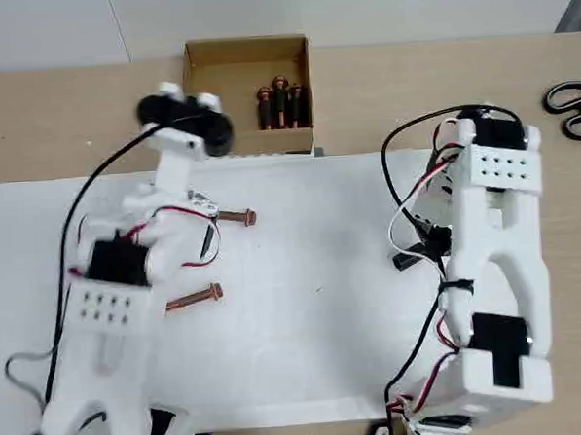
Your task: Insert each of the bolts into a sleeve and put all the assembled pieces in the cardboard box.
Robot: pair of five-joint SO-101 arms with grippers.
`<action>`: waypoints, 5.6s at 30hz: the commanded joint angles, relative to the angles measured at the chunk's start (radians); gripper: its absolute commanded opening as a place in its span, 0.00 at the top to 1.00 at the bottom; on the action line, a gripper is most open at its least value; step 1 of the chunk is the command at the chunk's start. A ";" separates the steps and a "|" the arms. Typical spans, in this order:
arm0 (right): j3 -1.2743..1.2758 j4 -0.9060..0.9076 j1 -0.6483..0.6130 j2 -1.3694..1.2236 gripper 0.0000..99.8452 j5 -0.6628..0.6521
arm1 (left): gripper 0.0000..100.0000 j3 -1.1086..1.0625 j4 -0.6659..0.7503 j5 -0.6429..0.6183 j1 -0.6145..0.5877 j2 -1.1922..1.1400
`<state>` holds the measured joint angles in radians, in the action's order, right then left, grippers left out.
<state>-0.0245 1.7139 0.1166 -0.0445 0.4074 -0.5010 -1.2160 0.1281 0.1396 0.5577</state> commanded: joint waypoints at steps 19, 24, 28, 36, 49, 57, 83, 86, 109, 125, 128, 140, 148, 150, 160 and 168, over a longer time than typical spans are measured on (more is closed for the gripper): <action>0.066 -0.007 0.005 0.073 1.00 -0.012 | 0.99 0.033 -0.425 0.796 -0.008 -0.101; 0.066 -0.007 0.005 0.071 1.00 -0.012 | 0.99 -0.104 -0.322 0.821 -0.008 -0.103; 0.066 -0.007 0.005 0.073 1.00 -0.012 | 0.97 -0.174 -0.262 0.847 -0.008 -0.103; 0.066 -0.001 0.005 0.073 1.00 -0.012 | 0.93 -0.259 -0.141 0.847 -0.008 -0.103; 0.066 0.004 0.005 0.074 1.00 -0.012 | 0.93 -0.383 0.048 0.848 -0.009 -0.103; 0.066 0.004 0.005 0.074 1.00 -0.012 | 0.93 -0.438 0.103 0.848 -0.009 -0.104; 0.066 0.004 0.004 0.076 1.00 -0.012 | 0.99 -0.366 0.101 0.850 -0.066 -0.368; 0.063 0.004 0.004 0.076 1.00 -0.012 | 0.99 -0.366 0.101 0.847 -0.071 -0.359; 0.219 0.005 -0.433 0.700 1.00 -0.014 | 0.99 -0.090 -0.255 0.502 0.072 0.325; 0.684 -0.079 -0.728 1.388 1.00 -0.126 | 0.99 -0.265 0.002 0.150 0.074 0.717; 0.758 -0.125 -0.728 1.491 1.00 -0.209 | 0.99 -0.406 0.133 0.097 0.080 0.868; 1.063 -0.346 -0.728 1.758 1.00 -0.402 | 0.99 -0.771 0.348 -0.546 0.081 1.246; 1.221 -0.479 -0.880 1.854 1.00 -0.443 | 0.99 -0.777 0.350 -0.740 0.207 1.260; 1.246 -0.507 -0.934 1.857 1.00 -0.443 | 0.99 -0.777 0.350 -0.755 0.224 1.260; 1.286 -0.599 -0.961 1.856 1.00 -0.489 | 0.99 -0.776 0.350 -0.807 0.230 1.260; 1.329 -0.601 -0.960 1.856 1.00 -0.494 | 0.99 -0.769 0.350 -0.809 0.307 1.260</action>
<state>1.3042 1.1462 -0.8393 1.8044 -0.0806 -1.2850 -0.8999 -0.6774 0.4127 1.8021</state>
